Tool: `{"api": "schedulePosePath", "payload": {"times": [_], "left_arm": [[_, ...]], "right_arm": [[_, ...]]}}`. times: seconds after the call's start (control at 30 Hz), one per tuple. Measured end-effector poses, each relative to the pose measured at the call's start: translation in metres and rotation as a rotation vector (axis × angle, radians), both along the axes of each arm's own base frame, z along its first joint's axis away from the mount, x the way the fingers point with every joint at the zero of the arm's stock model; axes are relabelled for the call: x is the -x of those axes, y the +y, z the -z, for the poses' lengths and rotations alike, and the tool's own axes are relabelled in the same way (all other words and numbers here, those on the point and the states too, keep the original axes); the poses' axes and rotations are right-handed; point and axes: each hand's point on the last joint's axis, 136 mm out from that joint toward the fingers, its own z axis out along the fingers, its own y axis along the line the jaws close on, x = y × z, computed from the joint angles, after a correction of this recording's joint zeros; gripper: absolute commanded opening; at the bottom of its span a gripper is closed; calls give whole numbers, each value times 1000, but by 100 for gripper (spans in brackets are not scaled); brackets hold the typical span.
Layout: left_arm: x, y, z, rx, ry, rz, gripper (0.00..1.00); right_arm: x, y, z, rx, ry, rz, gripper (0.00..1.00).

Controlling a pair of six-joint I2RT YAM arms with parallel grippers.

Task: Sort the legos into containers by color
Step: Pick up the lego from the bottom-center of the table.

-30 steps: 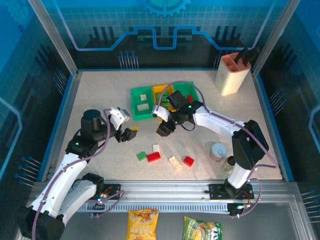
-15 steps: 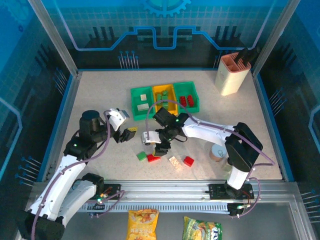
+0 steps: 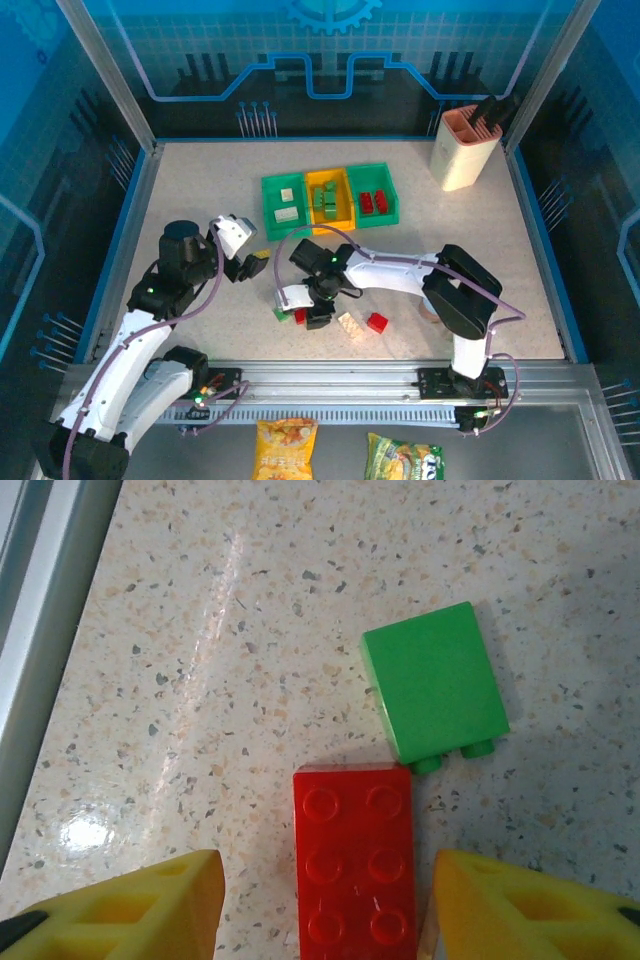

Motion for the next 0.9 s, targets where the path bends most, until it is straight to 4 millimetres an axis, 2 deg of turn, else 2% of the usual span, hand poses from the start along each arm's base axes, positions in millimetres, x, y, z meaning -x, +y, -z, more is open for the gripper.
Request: {"api": "schedulePosePath", "payload": {"times": [0.33,0.63,0.9], "left_arm": [[0,0,0,0,0,-1,74],[0,0,0,0,0,0,73],[0,0,0,0,0,0,72]], "right_arm": [[-1,-3,20,66,-40,-20,51],[2,-4,27,90,-47,-34,45],[2,-4,26,90,-46,-33,35]]}}
